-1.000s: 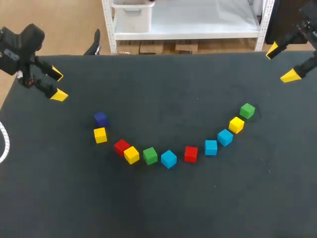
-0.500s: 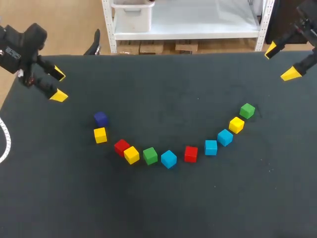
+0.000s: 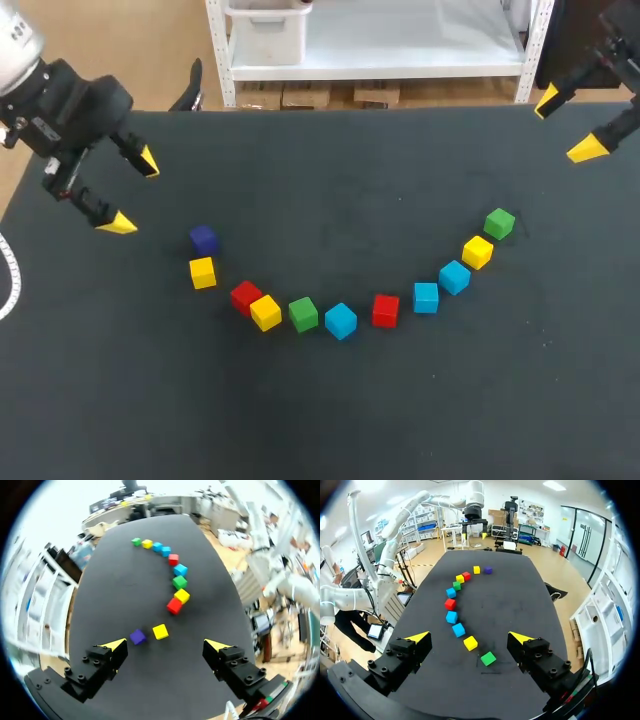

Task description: Place the blue cubes, place green cubes on the blue cubes, place the yellow cubes on the green cubes, then place the red cubes on the yellow cubes, and place purple cube on the red cubes.

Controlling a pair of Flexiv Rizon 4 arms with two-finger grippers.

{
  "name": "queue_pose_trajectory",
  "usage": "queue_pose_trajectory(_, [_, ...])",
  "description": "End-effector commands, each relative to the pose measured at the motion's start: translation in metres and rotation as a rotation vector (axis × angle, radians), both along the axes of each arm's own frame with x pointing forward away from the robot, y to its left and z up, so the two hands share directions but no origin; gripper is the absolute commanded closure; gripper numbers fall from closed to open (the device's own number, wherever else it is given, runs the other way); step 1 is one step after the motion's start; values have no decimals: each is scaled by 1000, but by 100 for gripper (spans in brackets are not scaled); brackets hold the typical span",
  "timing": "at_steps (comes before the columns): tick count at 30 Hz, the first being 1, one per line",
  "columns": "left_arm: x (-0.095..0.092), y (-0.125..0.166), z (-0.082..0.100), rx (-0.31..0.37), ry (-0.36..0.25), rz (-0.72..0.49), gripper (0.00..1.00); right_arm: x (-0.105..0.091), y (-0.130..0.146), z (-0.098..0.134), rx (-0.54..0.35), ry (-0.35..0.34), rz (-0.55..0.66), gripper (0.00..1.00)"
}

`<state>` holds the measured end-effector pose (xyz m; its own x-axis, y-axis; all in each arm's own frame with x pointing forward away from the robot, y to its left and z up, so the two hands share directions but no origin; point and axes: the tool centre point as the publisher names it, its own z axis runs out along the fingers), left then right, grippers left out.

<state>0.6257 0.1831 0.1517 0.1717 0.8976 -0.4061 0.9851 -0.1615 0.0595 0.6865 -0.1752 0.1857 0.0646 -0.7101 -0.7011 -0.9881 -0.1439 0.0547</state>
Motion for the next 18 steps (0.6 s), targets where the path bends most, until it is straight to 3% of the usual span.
queue_pose_trajectory(1, [0,-1,3,48,-23,-154,0,1,0,-1,2,1,2,0])
queue_pose_trajectory(16, [0,-2,1,64,-31,-108,0,1,0,-1,2,1,2,0])
queue_pose_trajectory(18, [1,1,-1,23,-21,-89,0,1,0,-1,2,1,2,0])
